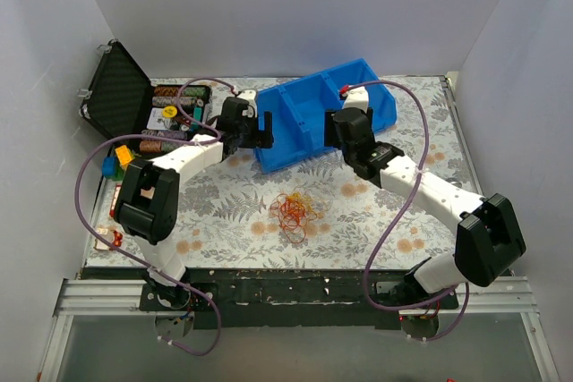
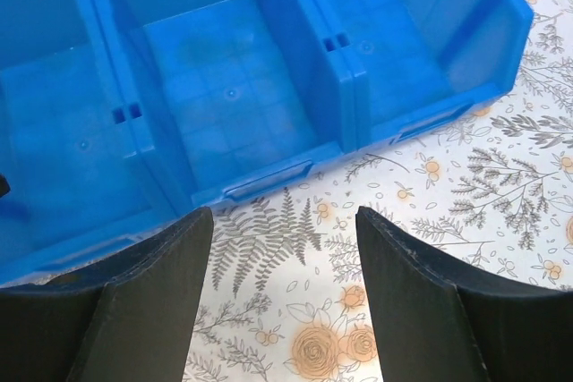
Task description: Untangle the cables
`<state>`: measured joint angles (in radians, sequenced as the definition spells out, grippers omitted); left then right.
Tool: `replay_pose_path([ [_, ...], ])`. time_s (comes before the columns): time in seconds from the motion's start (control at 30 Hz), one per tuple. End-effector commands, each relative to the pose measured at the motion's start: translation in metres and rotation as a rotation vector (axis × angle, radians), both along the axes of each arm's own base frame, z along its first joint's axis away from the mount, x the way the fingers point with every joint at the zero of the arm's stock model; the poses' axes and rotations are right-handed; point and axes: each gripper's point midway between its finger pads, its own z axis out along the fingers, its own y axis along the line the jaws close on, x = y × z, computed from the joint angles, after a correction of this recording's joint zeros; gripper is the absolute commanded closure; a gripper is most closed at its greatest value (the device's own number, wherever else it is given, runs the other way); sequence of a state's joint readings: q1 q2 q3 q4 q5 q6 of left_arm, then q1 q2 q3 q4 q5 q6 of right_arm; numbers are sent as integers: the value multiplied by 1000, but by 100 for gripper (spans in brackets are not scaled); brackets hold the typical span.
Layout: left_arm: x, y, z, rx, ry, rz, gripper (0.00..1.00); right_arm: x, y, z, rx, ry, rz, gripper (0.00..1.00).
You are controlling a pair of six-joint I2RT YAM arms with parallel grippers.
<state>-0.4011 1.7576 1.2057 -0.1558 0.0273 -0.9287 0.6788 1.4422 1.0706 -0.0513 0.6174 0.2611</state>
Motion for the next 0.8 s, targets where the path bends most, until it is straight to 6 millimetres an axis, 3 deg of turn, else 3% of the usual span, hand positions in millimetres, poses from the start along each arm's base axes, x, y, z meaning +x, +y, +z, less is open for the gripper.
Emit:
replay_pose_path([
  [0.0, 24, 10, 21, 84, -138, 15, 20, 12, -2, 38, 85, -89, -11, 27],
  [0.2, 17, 18, 25, 135, -197, -21, 56, 5, -1, 34, 94, -76, 16, 28],
  [0.4, -2, 29, 27, 210, -257, -96, 77, -9, -9, 18, 107, -51, 7, 30],
  [0.77, -20, 39, 28, 232, -278, -107, 69, -40, -4, -22, 124, 61, 66, 32],
])
